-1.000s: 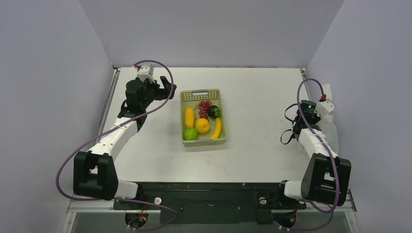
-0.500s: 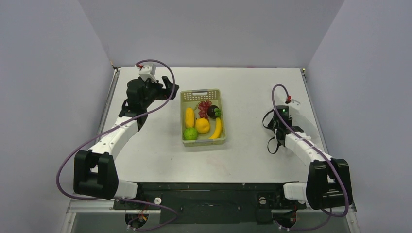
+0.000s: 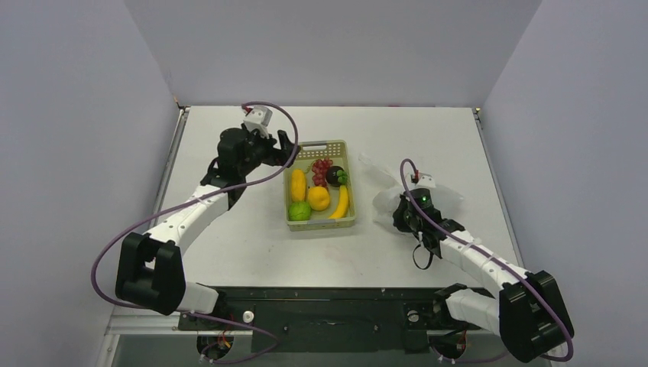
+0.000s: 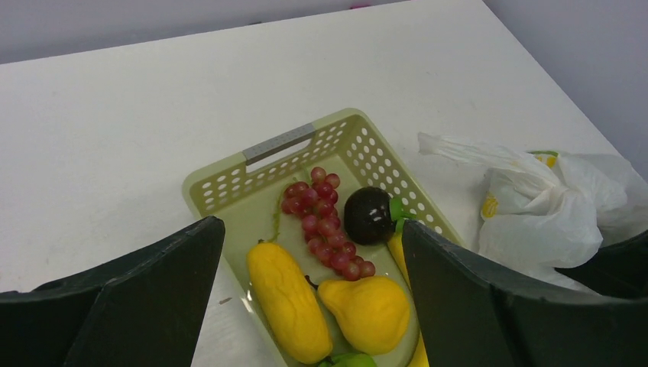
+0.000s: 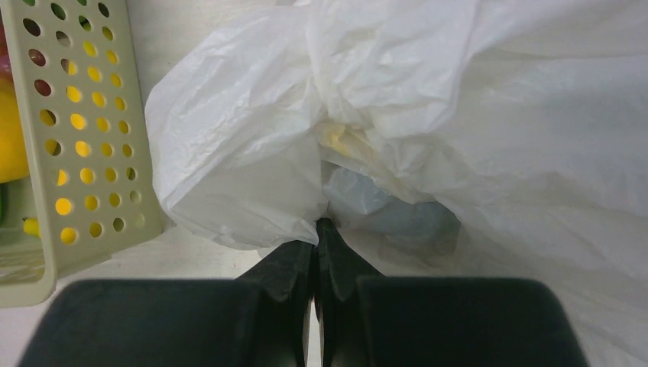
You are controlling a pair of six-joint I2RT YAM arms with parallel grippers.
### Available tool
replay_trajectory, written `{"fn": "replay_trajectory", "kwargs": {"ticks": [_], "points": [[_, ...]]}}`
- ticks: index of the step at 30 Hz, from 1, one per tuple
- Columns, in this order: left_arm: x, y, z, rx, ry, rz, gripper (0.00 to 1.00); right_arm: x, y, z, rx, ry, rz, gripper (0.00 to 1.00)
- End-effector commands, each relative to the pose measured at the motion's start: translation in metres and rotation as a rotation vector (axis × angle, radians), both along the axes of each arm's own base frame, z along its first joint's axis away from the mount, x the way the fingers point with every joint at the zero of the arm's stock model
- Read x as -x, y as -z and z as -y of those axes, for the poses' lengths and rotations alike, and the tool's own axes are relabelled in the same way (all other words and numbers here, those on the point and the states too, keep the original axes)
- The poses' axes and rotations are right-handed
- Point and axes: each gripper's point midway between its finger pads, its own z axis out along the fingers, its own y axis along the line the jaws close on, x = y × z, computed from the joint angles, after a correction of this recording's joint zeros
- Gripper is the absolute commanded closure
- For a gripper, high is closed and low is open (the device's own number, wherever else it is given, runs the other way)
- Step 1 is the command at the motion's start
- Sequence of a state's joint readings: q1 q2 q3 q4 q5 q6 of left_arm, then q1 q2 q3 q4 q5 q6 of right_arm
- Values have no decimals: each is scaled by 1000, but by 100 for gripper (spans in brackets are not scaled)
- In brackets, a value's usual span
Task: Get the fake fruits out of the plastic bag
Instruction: Move the plastic bag to the center of the board, then untie the plastic bag at the center of the board.
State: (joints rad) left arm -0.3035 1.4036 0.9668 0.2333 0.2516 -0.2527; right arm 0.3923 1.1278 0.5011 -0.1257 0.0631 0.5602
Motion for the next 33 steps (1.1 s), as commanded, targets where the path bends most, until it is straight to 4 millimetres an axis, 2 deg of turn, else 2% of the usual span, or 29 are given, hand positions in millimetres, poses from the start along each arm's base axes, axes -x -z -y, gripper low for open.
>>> {"fn": "replay_trajectory", "kwargs": {"ticks": [1,3,5,8,9,11,17,18,19,20,21,22,24,27,30,31,32,33], "points": [[18,-25,36,-43,109,98,15,3,-12,-6,-29,-28,71,100],[31,-18,54,-62,140,96,15,5,-17,-6,-35,-40,97,99],[40,-16,73,-58,158,70,15,6,-24,-5,-37,-41,127,83],[50,-26,101,21,177,17,16,5,-36,3,-38,3,170,21],[56,-29,114,37,185,15,16,4,-41,9,-36,46,182,15],[64,-34,136,78,182,9,16,1,-55,19,-39,129,206,13],[84,-20,208,101,173,4,16,0,-97,47,-91,328,266,12],[84,-18,224,99,173,3,16,1,-104,63,-62,407,292,12],[82,-3,235,75,173,-18,16,6,-108,77,-60,503,276,12],[85,-13,249,77,179,-9,17,11,-115,102,-12,628,308,12],[80,-13,263,67,177,-6,16,19,-117,118,5,716,296,16],[84,-5,270,36,171,-21,16,23,-121,135,34,792,308,18],[83,0,289,4,164,-26,16,24,-122,149,45,826,287,19],[83,11,314,-20,177,-31,16,20,-123,162,38,838,258,16],[79,22,322,-13,146,-50,16,12,-115,168,4,799,219,9],[78,26,325,-1,135,-66,17,7,-112,157,-48,732,196,8],[79,28,327,8,132,-77,17,4,-109,160,-60,715,192,6],[79,32,329,4,133,-82,17,-1,-106,145,-126,640,177,5]]}}
